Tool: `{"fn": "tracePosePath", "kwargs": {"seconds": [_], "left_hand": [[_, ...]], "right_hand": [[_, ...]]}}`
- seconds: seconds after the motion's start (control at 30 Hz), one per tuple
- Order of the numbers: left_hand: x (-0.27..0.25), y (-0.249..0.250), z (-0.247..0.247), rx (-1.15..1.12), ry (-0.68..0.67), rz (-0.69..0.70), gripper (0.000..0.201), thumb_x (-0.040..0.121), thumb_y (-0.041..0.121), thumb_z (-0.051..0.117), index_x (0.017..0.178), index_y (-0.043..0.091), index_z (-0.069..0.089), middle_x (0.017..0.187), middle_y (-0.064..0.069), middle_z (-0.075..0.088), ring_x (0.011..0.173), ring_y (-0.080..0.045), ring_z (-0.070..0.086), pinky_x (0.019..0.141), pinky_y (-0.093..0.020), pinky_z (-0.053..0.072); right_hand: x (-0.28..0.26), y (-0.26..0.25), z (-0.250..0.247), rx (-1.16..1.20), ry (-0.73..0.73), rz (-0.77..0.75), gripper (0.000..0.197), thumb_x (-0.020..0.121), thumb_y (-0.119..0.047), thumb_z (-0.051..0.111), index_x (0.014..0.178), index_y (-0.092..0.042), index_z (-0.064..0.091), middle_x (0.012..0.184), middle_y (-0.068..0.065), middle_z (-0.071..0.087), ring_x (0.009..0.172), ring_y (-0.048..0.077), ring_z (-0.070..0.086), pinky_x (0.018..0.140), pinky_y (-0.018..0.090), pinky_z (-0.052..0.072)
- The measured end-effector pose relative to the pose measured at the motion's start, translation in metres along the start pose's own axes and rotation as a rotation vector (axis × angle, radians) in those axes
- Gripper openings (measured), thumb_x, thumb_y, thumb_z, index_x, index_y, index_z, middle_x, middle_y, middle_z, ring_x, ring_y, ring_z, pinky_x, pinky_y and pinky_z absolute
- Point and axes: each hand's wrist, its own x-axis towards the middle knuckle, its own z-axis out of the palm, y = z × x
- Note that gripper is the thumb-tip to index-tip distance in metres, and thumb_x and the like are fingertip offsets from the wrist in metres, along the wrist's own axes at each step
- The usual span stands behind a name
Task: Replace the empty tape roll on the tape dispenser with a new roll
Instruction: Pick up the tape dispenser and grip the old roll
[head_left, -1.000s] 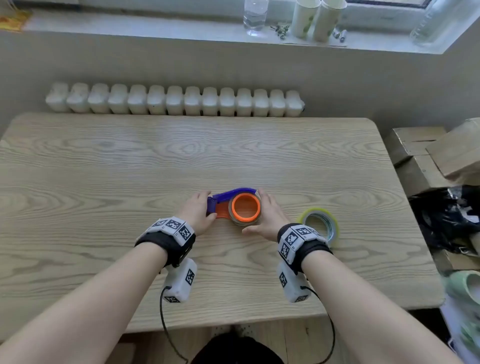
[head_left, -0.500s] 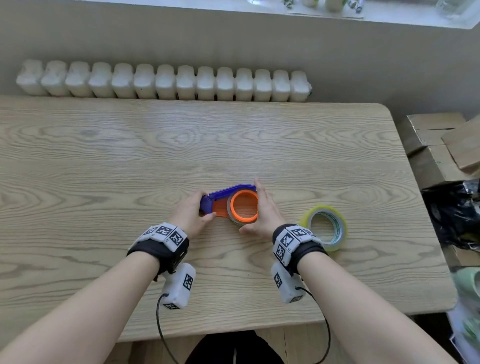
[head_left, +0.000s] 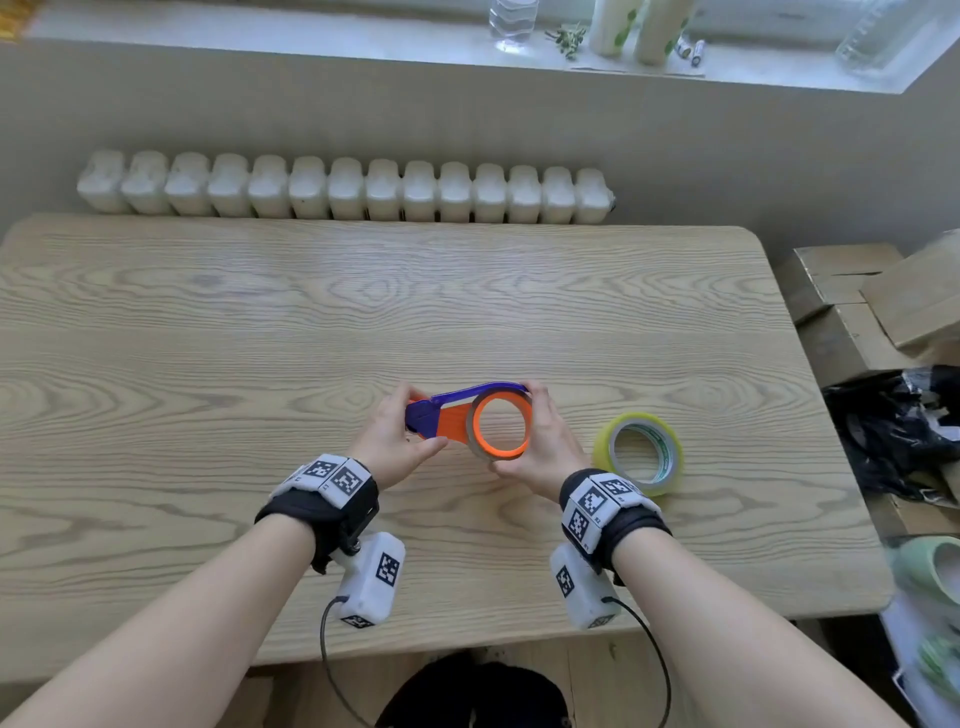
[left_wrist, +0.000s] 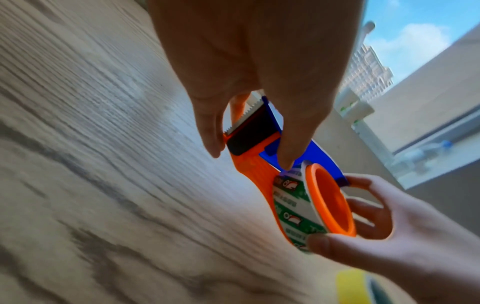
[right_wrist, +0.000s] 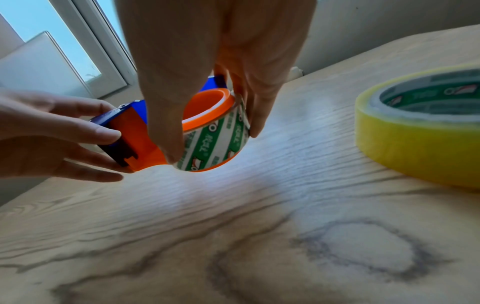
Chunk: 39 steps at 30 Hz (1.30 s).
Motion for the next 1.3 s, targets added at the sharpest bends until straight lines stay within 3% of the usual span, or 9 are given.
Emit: {"fn": "tracePosePath", "kwargs": {"seconds": [0.2, 0.43, 0.57, 0.7, 0.8, 1.0, 1.13, 1.23, 1.3], "left_hand": [[-0.019, 0.042, -0.008, -0.170, 0.054, -0.078, 0.036, 0.079, 0.032, 0.069, 0.103, 0.015, 0.048, 0.085, 0.000, 0.061, 0.072, -0.012, 0.057, 0.068, -0.022, 0.044], [-0.019, 0.079, -0.014, -0.162, 0.108, -0.157, 0.037, 0.079, 0.052, 0.060, 0.091, 0.017, 0.058, 0.073, 0.003, 0.064, 0.078, -0.021, 0.060, 0.085, -0.043, 0.049], [-0.019, 0.102, -0.013, -0.100, 0.121, -0.149, 0.072, 0.059, 0.072, 0.054, 0.089, 0.008, 0.064, 0.064, -0.002, 0.063, 0.070, -0.025, 0.061, 0.075, -0.043, 0.051], [-0.013, 0.117, -0.014, -0.078, 0.167, -0.137, 0.056, 0.073, 0.061, 0.057, 0.071, 0.005, 0.061, 0.061, -0.007, 0.059, 0.057, -0.023, 0.051, 0.065, -0.036, 0.042], [-0.009, 0.123, -0.018, -0.055, 0.202, -0.138, 0.060, 0.069, 0.066, 0.053, 0.065, 0.006, 0.062, 0.057, -0.006, 0.060, 0.055, -0.022, 0.051, 0.063, -0.035, 0.042], [-0.007, 0.138, -0.030, 0.042, 0.218, -0.124, 0.055, 0.088, 0.050, 0.047, 0.046, 0.015, 0.048, 0.047, 0.001, 0.047, 0.048, -0.017, 0.043, 0.053, -0.029, 0.032], [-0.003, 0.132, -0.035, 0.026, 0.191, -0.088, 0.049, 0.088, 0.051, 0.047, 0.056, 0.015, 0.056, 0.054, -0.001, 0.055, 0.056, -0.019, 0.050, 0.062, -0.031, 0.039], [-0.001, 0.124, -0.037, -0.050, 0.175, -0.049, 0.023, 0.088, 0.046, 0.050, 0.083, 0.027, 0.062, 0.069, 0.001, 0.064, 0.066, -0.015, 0.059, 0.073, -0.033, 0.046], [-0.001, 0.121, -0.038, -0.099, 0.159, -0.038, 0.015, 0.090, 0.041, 0.051, 0.082, 0.032, 0.061, 0.074, -0.001, 0.064, 0.069, -0.016, 0.059, 0.074, -0.033, 0.046]], "right_hand": [[-0.018, -0.016, -0.027, -0.009, 0.055, -0.075, 0.105, 0.056, -0.020, 0.083, 0.141, -0.013, 0.022, 0.134, 0.005, 0.044, 0.124, 0.019, 0.045, 0.093, 0.022, 0.036], [-0.023, -0.025, -0.072, -0.046, 0.054, -0.199, 0.101, 0.056, -0.023, 0.083, 0.138, -0.018, 0.023, 0.127, 0.004, 0.050, 0.112, 0.024, 0.054, 0.082, 0.027, 0.041], [-0.019, -0.029, -0.095, -0.076, 0.054, -0.244, 0.103, 0.057, -0.023, 0.083, 0.140, -0.021, 0.021, 0.128, 0.003, 0.049, 0.113, 0.022, 0.053, 0.080, 0.026, 0.040], [-0.013, -0.033, -0.107, -0.074, 0.064, -0.294, 0.108, 0.058, -0.021, 0.084, 0.143, -0.016, 0.017, 0.130, 0.006, 0.046, 0.119, 0.023, 0.049, 0.092, 0.026, 0.040], [-0.009, -0.036, -0.110, -0.045, 0.074, -0.285, 0.114, 0.058, -0.020, 0.084, 0.145, -0.014, 0.010, 0.139, 0.008, 0.042, 0.127, 0.023, 0.044, 0.098, 0.024, 0.035], [-0.003, -0.041, -0.110, -0.025, 0.083, -0.274, 0.117, 0.059, -0.021, 0.085, 0.145, -0.011, 0.005, 0.137, 0.004, 0.043, 0.126, 0.021, 0.046, 0.098, 0.025, 0.038], [0.001, -0.044, -0.108, -0.032, 0.082, -0.272, 0.115, 0.058, -0.022, 0.086, 0.145, -0.011, 0.011, 0.140, 0.007, 0.043, 0.128, 0.022, 0.044, 0.103, 0.029, 0.038], [0.002, -0.046, -0.105, -0.052, 0.087, -0.288, 0.108, 0.058, -0.023, 0.086, 0.143, -0.010, 0.020, 0.139, 0.008, 0.043, 0.128, 0.022, 0.043, 0.103, 0.026, 0.035], [0.002, -0.046, -0.102, -0.066, 0.086, -0.295, 0.106, 0.059, -0.024, 0.085, 0.143, -0.009, 0.023, 0.138, 0.008, 0.043, 0.128, 0.022, 0.042, 0.103, 0.026, 0.034]]}}
